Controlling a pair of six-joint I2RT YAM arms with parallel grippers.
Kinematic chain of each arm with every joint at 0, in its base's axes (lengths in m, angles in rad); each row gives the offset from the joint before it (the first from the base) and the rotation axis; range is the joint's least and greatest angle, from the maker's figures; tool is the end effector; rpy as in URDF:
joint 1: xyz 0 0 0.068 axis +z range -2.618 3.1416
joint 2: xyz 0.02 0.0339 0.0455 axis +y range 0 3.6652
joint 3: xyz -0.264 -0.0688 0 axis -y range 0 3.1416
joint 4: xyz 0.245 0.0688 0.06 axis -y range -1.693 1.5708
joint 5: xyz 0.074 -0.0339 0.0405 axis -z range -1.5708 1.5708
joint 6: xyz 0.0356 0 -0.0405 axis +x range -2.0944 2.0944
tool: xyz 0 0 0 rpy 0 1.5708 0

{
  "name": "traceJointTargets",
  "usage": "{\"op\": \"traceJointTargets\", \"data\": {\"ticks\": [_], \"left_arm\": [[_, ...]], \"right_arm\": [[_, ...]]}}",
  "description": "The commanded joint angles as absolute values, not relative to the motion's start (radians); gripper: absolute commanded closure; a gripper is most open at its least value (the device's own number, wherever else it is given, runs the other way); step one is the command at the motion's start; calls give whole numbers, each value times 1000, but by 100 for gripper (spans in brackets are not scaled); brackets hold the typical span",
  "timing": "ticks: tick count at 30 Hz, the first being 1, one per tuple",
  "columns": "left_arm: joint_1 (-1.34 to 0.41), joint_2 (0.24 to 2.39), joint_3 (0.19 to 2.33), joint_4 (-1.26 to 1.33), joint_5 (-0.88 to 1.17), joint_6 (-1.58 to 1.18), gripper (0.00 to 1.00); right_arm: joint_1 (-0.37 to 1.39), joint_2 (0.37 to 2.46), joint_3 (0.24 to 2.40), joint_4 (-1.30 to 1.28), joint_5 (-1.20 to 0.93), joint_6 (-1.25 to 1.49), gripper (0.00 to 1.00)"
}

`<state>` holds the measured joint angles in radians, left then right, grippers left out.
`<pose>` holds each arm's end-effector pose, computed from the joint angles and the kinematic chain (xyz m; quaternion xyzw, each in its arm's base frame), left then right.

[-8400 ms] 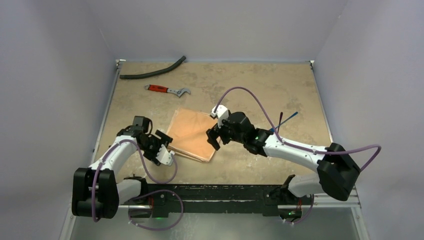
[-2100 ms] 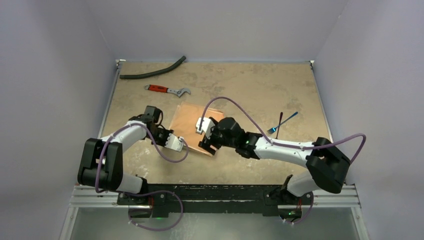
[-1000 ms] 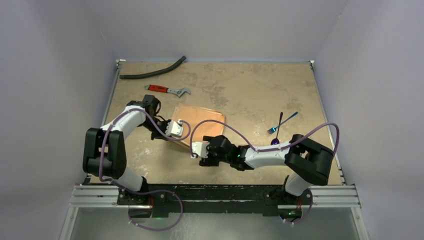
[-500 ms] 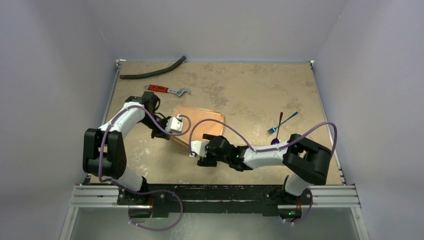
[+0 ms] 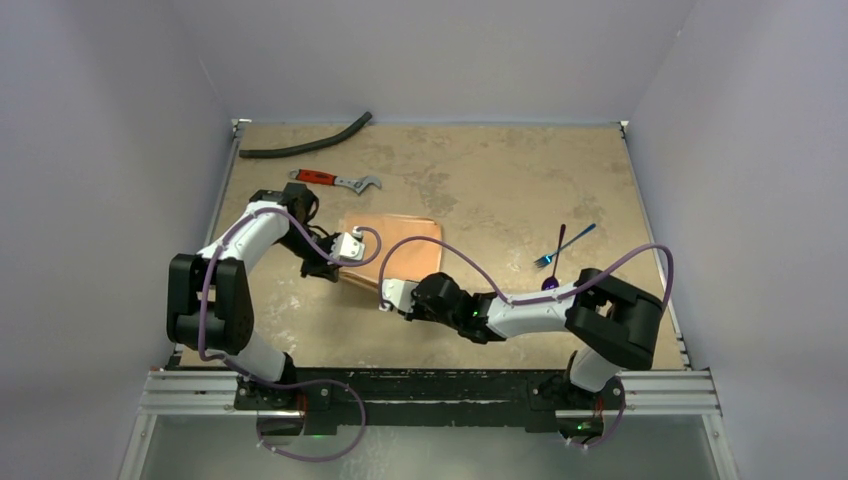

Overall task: Fold the napkin into a case and place the utensils inside
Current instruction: Pick up the upper triangle-folded napkin from the center of the board, then turn over the upper triangle folded napkin at the center of the board.

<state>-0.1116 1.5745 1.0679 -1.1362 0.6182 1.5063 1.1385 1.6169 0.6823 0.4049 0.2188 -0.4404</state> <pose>0.2530 -0.0491 0.2083 0.6813 0.6650 -0.2551 0.1689 0.1410 0.2872 0.1609 -0.5740 0.6459 0.0801 0.4970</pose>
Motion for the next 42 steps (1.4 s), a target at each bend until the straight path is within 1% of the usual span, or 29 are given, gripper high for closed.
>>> {"op": "traceJointTargets", "data": {"ticks": [1,7,8,16,21,26,32,39,42], "left_arm": [[-102,1569,1092,-1166,658,1525,100],[-101,1564,1086,-1153,635,1535,100],[-102,1561,1085,-1151,632,1537,100],[-102,1516,1078,-1187,611,1553,100],[-101,1479,1051,-1190,614,1552,100],[-102,1461,1072,-1203,603,1542,100],[-101,1424,1123,-1273,580,1564,100],[-108,1242,1125,-1419,619,1575,100],[-117,1130,1116,-1437,639,1505,100]], "right_arm": [[1143,1614,710,422,219,-413,75],[1143,1575,714,394,200,-389,99],[1144,1573,720,381,191,-379,100],[1143,1534,766,273,78,-323,100],[1143,1499,757,244,71,-305,100],[1143,1476,759,202,58,-287,100],[1143,1442,825,85,33,-280,100],[1159,1311,878,-66,-83,-196,100],[1236,1267,907,-146,-108,-153,100]]}}
